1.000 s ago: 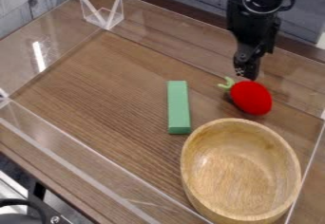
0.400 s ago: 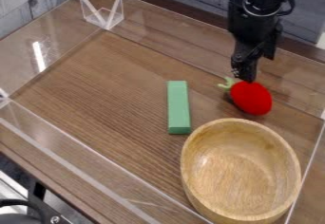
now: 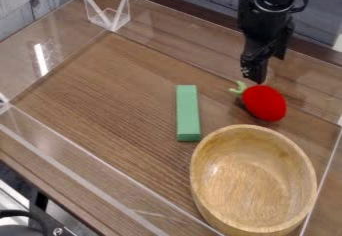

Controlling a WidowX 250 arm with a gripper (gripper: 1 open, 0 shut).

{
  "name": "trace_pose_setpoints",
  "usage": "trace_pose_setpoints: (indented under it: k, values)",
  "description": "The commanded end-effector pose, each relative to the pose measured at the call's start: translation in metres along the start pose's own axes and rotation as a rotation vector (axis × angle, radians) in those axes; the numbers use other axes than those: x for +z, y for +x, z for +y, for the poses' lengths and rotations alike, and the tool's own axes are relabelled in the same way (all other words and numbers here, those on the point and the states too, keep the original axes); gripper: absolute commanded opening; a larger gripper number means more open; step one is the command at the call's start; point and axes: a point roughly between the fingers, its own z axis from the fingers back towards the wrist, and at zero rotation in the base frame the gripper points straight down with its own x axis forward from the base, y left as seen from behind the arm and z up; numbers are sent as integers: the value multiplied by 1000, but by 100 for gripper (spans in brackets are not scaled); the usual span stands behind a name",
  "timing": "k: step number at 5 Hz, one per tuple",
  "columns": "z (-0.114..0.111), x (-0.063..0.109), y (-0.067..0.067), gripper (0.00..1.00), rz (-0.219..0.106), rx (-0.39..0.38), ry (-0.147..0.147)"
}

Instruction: Move the red object to the right side of the table

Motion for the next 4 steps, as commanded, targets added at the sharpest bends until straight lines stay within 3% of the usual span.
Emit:
trace_pose_setpoints:
  k: [1,3,4]
  values:
    - [-13,37,0,100,22,18,-67]
    - [-13,62,40,100,77,35,-84]
    - [-11,74,57,100,92,6,-100]
